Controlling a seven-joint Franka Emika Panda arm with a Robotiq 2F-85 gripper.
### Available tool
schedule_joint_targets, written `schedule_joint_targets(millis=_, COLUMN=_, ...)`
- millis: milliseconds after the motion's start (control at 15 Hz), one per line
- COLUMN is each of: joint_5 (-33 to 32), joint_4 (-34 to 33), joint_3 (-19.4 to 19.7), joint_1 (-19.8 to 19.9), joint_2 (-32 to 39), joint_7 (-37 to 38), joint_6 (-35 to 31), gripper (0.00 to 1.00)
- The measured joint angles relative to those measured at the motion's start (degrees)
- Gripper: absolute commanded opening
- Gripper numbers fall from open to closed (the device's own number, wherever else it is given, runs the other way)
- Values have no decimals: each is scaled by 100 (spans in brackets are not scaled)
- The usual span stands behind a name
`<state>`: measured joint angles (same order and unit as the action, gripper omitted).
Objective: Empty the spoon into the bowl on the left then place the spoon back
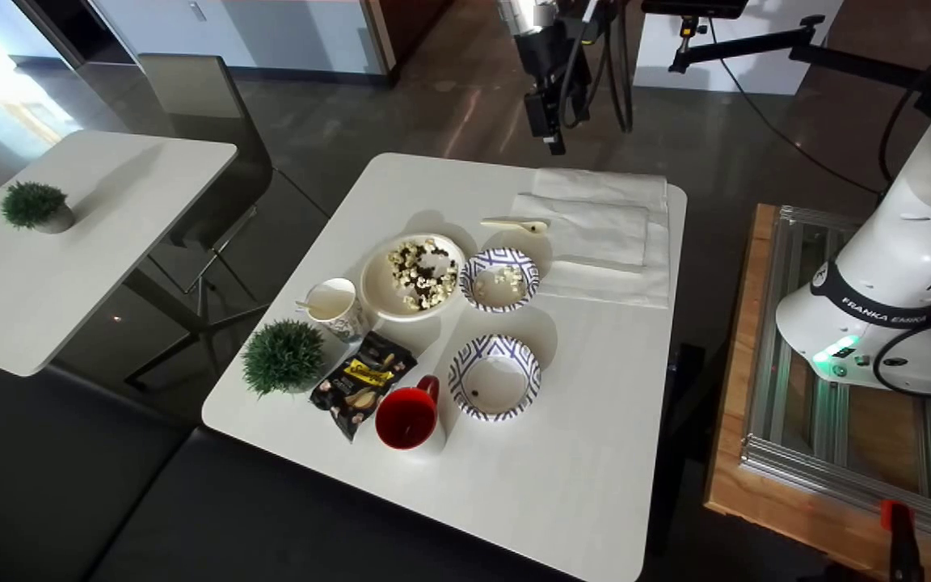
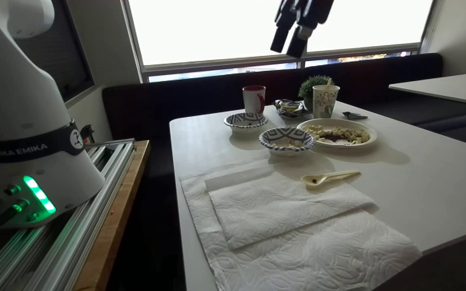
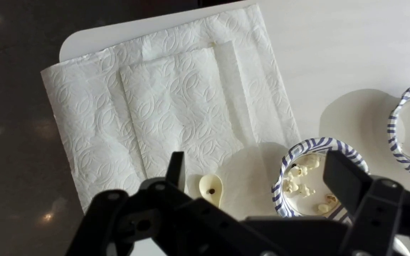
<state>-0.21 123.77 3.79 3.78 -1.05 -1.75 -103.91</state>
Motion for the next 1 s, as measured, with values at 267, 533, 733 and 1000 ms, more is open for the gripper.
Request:
schedule_joint_targets(millis=267, joint_5=0, joint_4=-451, joint_3=-3, joint_1=-1, joint_2=1019, joint_7=-162, joint_6=-384, gripper=100)
schedule_joint_targets(millis=533, joint_5=1, joint_4=-957, joint_3=-7, joint_1=0, joint_2=1842, joint_7=-163, joint_6=-501, gripper=100)
schedule_joint_targets(millis=733, joint_5=-6, joint_4=-1201, joint_3=-3, joint_1=6, joint_2=2289, joint_7=-164, joint_6=-767, gripper=100)
schedule_joint_targets(millis=1000, joint_5=-6, joint_4=-1365, joint_3=-3, joint_1=15, joint_2=2504, joint_7=-164, joint_6=-806, gripper=100)
